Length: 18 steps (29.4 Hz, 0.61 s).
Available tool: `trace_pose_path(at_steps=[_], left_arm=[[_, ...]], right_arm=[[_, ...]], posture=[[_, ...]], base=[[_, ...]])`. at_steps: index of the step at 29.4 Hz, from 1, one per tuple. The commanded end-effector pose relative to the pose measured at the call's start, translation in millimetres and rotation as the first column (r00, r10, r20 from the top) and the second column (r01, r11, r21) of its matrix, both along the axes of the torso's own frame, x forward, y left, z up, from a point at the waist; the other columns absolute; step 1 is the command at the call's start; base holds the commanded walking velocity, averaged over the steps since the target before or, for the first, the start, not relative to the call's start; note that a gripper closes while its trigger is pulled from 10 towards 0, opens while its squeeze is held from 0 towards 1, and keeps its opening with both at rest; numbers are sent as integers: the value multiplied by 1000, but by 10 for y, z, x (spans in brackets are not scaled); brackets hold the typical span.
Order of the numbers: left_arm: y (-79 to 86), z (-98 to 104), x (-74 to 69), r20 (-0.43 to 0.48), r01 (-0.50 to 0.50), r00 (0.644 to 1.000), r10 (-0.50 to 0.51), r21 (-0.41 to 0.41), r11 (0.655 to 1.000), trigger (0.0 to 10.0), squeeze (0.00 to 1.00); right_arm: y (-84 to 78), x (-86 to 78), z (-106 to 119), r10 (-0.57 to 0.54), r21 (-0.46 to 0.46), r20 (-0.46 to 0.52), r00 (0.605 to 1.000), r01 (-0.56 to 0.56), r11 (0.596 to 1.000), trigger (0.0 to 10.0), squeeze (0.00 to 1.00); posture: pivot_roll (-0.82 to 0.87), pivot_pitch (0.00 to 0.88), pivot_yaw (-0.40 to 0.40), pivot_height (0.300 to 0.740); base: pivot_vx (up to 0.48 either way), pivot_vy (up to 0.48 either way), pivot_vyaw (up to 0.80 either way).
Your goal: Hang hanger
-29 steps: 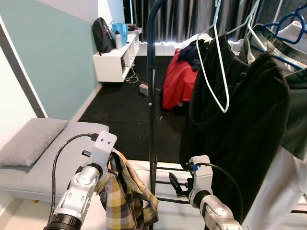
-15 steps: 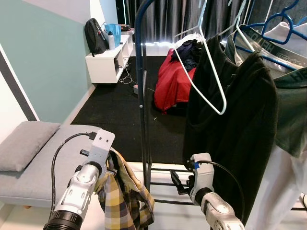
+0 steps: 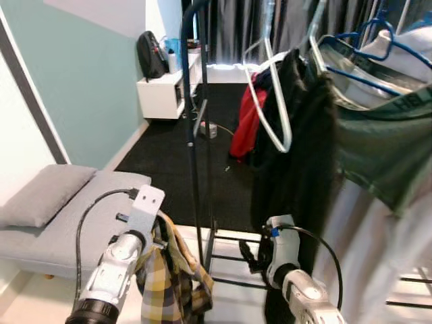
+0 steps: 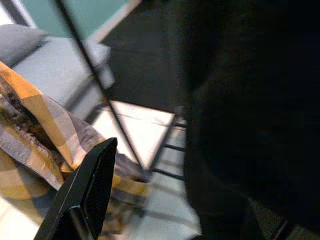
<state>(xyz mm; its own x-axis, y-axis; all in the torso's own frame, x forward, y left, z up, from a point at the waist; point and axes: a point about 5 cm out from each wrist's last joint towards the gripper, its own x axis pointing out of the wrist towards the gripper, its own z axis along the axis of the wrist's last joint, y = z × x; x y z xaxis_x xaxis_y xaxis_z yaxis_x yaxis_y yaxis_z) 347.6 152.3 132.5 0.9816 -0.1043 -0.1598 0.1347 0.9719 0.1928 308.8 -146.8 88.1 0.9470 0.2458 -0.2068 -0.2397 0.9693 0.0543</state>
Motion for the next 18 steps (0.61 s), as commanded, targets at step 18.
trace_pose_path(at_steps=[18], left_arm=[[164, 26, 5, 6, -66, 998, 66, -2, 998, 10000, 0]], right_arm=[[49, -16, 7, 47, -20, 14, 999, -47, 999, 10000, 0]], posture=[[4, 97, 14, 740]], base=[[0, 0, 0]])
